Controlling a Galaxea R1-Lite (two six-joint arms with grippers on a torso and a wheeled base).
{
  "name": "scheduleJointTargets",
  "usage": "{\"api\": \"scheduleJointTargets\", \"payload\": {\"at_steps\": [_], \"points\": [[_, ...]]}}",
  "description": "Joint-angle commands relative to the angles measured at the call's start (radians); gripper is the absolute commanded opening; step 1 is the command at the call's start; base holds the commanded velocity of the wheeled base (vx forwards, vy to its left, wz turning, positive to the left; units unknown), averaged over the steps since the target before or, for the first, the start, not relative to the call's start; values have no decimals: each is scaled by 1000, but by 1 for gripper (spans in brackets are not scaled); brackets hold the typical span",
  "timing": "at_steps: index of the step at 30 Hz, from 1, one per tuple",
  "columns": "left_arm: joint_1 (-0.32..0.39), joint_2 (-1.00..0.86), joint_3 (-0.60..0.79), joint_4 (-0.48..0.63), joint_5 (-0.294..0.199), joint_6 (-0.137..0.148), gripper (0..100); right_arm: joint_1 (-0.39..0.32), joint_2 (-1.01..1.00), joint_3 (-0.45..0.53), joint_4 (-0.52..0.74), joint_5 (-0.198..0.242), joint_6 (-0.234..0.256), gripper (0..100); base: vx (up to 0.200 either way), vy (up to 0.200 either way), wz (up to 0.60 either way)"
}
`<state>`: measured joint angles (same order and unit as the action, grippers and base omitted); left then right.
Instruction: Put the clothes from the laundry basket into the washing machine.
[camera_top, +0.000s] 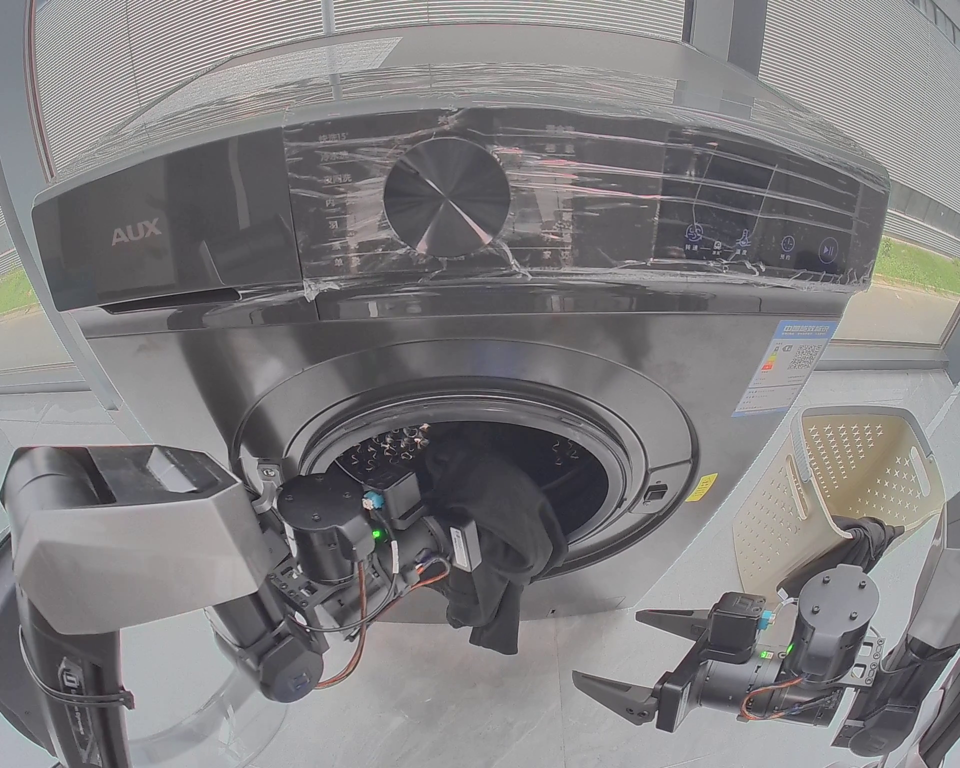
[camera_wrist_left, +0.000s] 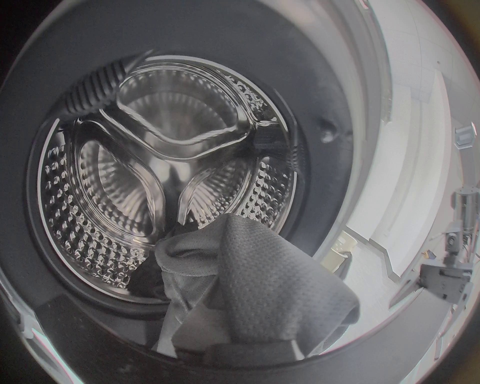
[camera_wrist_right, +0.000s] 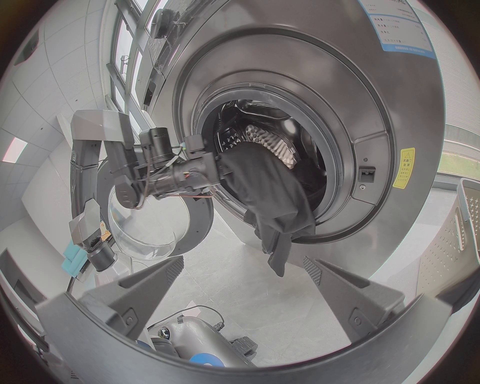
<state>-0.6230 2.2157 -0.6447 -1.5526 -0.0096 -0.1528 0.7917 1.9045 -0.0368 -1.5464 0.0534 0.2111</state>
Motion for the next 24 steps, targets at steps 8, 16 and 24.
{"api": "scheduleJointTargets", "payload": {"at_steps": [8, 16, 24], "points": [[14, 262, -351, 25, 40, -36, 0, 3, -25, 9, -1, 0, -6, 100, 0, 0, 0], [35, 308, -556, 238, 54, -36, 0, 3, -30, 11, -1, 0, -6, 100, 0, 0, 0], [62, 383, -791, 450, 99, -34, 0, 3, -27, 9, -1, 0, -6, 100, 0, 0, 0]]}}
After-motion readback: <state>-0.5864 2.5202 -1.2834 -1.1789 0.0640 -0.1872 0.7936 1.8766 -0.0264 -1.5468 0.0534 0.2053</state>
